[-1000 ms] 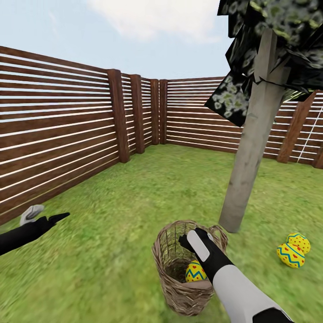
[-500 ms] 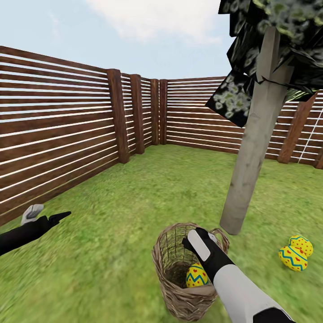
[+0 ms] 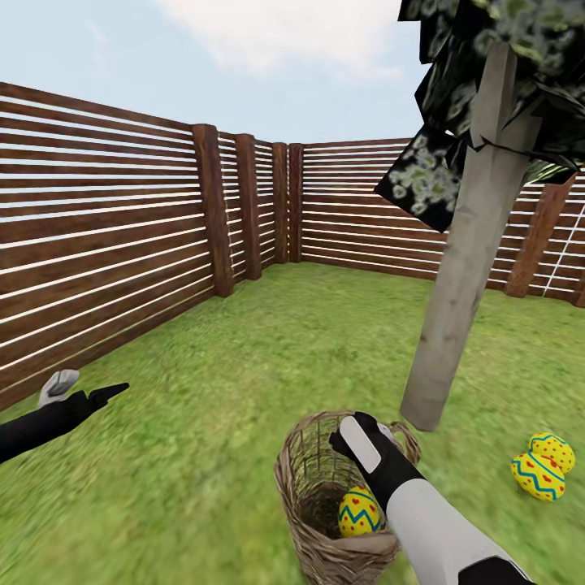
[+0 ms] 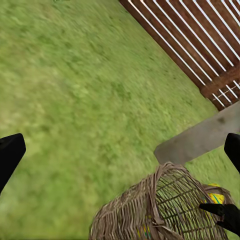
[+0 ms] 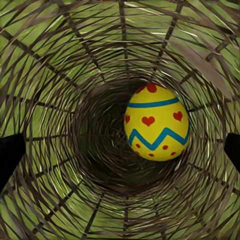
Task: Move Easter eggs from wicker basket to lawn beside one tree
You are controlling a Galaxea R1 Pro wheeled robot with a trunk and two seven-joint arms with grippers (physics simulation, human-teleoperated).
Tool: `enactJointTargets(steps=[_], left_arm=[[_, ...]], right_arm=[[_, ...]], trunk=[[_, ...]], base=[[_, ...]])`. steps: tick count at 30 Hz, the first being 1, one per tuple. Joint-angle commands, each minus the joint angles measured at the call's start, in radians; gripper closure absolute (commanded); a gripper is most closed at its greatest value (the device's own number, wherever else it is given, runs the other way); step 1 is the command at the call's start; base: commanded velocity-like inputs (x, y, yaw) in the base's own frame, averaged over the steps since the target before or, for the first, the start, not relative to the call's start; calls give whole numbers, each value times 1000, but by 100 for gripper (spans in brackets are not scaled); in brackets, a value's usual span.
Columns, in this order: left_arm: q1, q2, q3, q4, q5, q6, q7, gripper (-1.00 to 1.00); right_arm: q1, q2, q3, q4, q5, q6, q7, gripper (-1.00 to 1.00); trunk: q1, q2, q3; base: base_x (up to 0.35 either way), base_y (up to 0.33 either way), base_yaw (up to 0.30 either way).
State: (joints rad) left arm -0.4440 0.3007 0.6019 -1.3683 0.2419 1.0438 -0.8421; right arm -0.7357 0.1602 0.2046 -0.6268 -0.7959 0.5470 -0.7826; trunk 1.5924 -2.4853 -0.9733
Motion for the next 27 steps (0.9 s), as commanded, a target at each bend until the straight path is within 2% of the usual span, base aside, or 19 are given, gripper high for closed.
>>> enactJointTargets(steps=[1,8,10,27], left_arm=[[-1,0,1,0,-4,3,-6,-100],[-1,0,2,0,-4,3,-7,-100],[-1,0,2,0,-4,3,-7,-100],[-1,0,4,0,-4,3,-6,-100]], right_arm=[[-1,-1,4,-1,-6,4,-7,-100],[-2,-1,3,21,-6,6,-8,-100],[-3,0,2,39,-6,7,-9,-100],[-21,1,5,85,-5,1,-1,-100]], trunk=[[0,0,-1],[0,0,-1],[8,-14,-7],[15,-19,-73]], base=[[19,0,0],[5,0,0],[0,0,0],[0,0,0]])
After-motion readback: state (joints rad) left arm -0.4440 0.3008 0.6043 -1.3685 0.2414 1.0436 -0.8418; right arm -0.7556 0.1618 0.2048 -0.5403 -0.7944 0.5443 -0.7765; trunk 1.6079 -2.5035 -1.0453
